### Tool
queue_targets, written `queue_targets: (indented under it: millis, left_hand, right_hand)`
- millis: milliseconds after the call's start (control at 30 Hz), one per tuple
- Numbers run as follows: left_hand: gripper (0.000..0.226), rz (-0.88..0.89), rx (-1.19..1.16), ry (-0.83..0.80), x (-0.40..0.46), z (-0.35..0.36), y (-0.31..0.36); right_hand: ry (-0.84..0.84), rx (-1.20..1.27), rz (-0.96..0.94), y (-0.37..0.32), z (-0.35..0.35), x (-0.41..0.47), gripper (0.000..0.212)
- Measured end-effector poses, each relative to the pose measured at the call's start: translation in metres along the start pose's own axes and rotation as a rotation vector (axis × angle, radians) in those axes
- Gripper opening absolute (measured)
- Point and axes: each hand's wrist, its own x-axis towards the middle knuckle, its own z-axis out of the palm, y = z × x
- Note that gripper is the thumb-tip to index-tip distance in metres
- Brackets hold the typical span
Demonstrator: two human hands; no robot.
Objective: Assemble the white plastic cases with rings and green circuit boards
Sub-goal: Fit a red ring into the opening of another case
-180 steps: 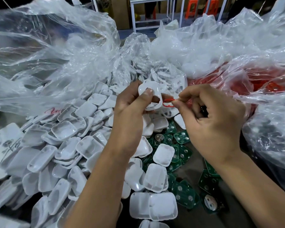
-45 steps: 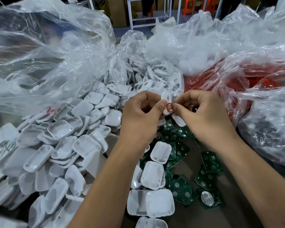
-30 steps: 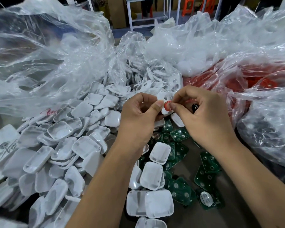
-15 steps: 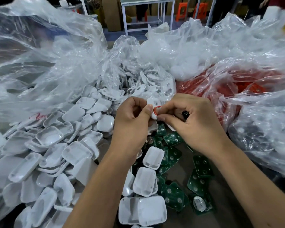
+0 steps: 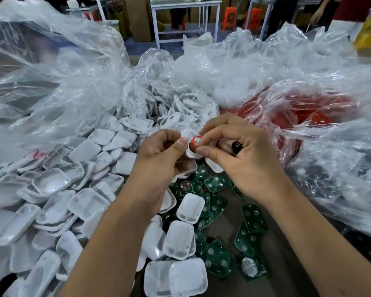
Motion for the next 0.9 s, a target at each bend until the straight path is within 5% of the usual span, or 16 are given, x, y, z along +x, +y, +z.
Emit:
queue_targets:
  millis: [133, 300, 467, 900]
  left_hand:
    - [0.012, -0.041, -0.057, -0.004, -0.0007, -0.0002, 0.0021]
    - [0.014, -0.051, -0.123, 0.021, -0.0025, 0.0, 0.0046]
    - [0.008, -0.05, -0.087, 0.027, -0.0012, -0.0003, 0.0024]
    - [0.013, 0.003, -0.062, 0.016, -0.0035, 0.0015, 0.0015]
  right_hand:
    - [0.066, -0.056, -0.052, -0.001, -0.0008, -0.0004, 0.007]
    - [0.101, -0.166, -0.061, -0.0049, 0.0018, -0.0015, 0.037]
    - [0.036, -0.183, -0.067, -0.0061, 0.0023, -0.0009, 0.023]
    - [0.0, -0.126, -0.038, -0.0041, 0.0036, -0.0021, 0.026]
